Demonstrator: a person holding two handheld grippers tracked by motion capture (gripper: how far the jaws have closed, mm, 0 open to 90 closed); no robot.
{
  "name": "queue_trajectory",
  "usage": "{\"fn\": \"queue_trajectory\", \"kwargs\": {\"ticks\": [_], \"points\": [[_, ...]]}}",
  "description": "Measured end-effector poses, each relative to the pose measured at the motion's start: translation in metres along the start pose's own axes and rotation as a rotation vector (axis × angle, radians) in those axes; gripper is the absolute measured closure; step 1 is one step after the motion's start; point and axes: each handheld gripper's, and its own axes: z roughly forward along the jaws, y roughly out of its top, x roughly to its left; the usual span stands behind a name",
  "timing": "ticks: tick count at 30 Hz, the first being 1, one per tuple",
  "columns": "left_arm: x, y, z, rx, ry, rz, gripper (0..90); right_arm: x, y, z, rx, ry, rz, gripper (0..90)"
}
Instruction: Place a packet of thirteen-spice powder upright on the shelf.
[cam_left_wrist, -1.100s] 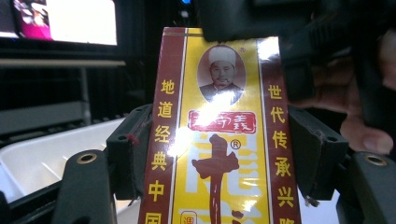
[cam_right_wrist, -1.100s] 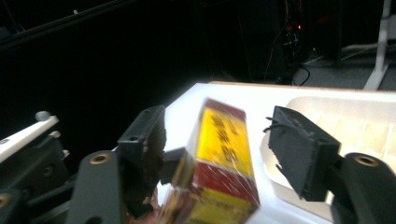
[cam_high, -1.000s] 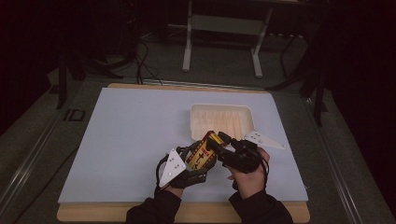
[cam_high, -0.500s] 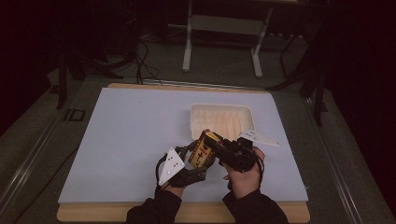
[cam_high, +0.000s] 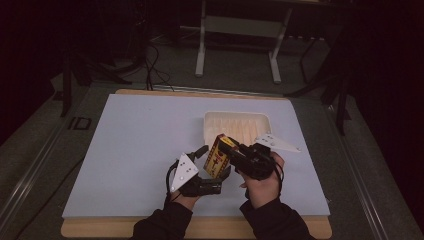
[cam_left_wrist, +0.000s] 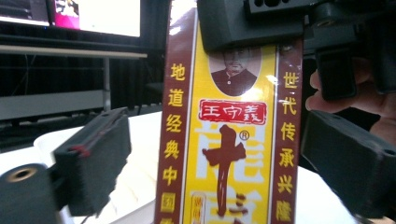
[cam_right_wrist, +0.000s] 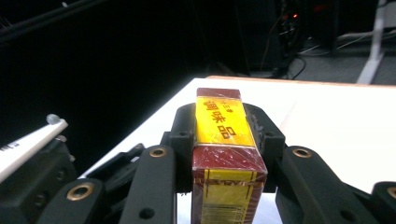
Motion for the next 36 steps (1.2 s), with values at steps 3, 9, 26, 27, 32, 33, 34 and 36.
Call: {"fn": "queue_trajectory", "kwargs": {"ticks": [3,9,26,27,32,33,34,36], "points": [[0.0,0.004,-0.003,0.015,-0.003,0.011,4.6,-0.003,0.003,-0.001,-0.008,-0.023,-0.021,67.9],[0.0,0.012,-0.011,0.02,-0.003,0.002,4.6,-0.008,0.016,-0.006,-0.052,-0.073,-0.057,67.9],[0.016,0.009,-0.053,0.119,0.06,0.043,3.1,-0.024,0.047,-0.01,-0.171,-0.273,-0.193,67.9],[0.017,0.008,-0.056,0.13,0.067,0.044,3.1,-0.026,0.049,-0.009,-0.173,-0.284,-0.191,67.9],[0.019,0.0,-0.066,0.133,0.071,0.024,3.1,-0.037,0.057,-0.009,-0.194,-0.328,-0.173,67.9],[0.02,-0.002,-0.067,0.136,0.069,0.025,3.1,-0.04,0.058,-0.008,-0.2,-0.337,-0.173,67.9],[0.019,-0.004,-0.067,0.141,0.073,0.029,3.1,-0.043,0.059,-0.008,-0.204,-0.346,-0.17,67.9],[0.02,-0.008,-0.068,0.14,0.076,0.028,3.1,-0.048,0.062,-0.008,-0.21,-0.37,-0.167,67.9]]}}
